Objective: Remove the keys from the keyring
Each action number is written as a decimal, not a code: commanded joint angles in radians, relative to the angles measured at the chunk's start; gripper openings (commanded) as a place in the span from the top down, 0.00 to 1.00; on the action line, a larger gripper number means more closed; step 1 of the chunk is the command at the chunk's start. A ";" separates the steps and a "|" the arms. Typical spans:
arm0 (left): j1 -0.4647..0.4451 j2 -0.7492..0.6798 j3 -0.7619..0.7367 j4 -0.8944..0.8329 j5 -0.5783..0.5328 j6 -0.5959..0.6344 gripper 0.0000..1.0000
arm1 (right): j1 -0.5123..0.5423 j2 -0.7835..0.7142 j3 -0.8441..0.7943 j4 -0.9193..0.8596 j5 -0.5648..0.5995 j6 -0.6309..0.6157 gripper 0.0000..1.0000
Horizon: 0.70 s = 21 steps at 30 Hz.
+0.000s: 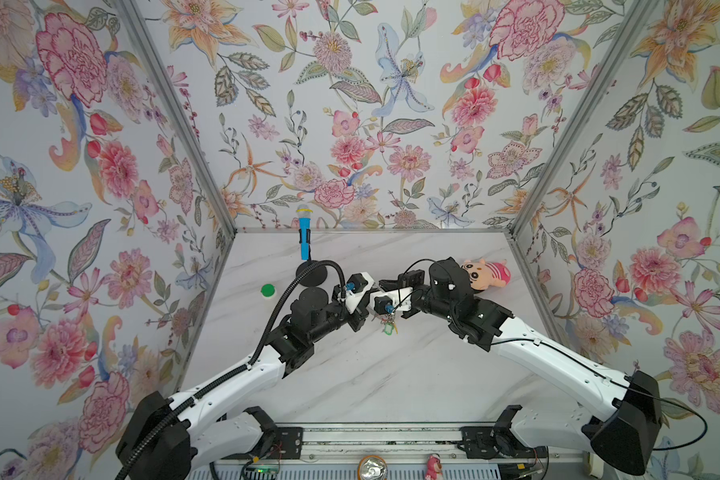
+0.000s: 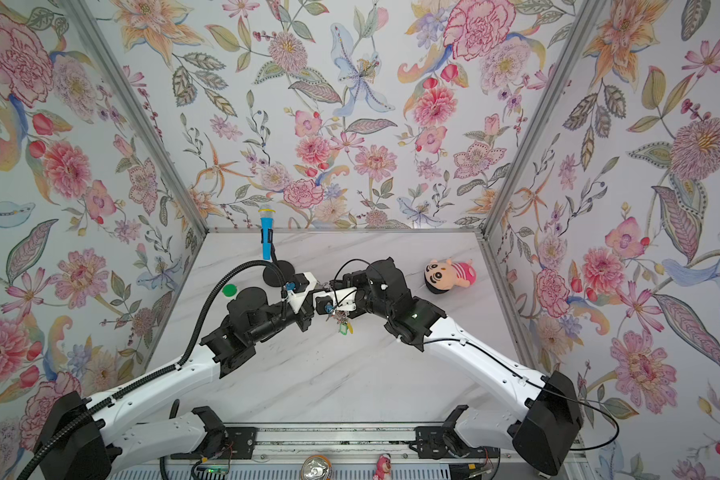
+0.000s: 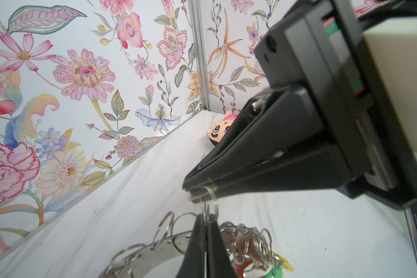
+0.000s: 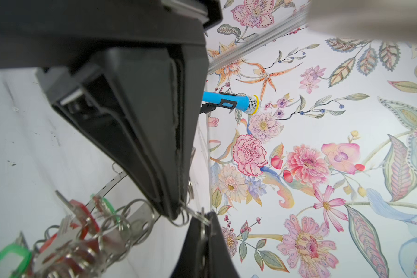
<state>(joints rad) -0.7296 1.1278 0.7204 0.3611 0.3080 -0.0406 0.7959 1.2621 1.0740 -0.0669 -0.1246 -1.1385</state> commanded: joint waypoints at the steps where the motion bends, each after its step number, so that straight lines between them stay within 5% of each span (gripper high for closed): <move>1: -0.003 -0.022 0.030 -0.038 0.008 0.031 1.00 | -0.014 -0.055 -0.014 0.067 -0.023 0.029 1.00; 21: 0.053 -0.058 0.129 -0.194 0.227 0.092 1.00 | -0.107 -0.143 -0.109 0.104 -0.081 0.075 1.00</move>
<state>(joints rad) -0.6952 1.1030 0.8200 0.2173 0.4885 0.0273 0.7238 1.1496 0.9791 -0.0135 -0.2405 -1.0973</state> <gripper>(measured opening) 0.047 0.062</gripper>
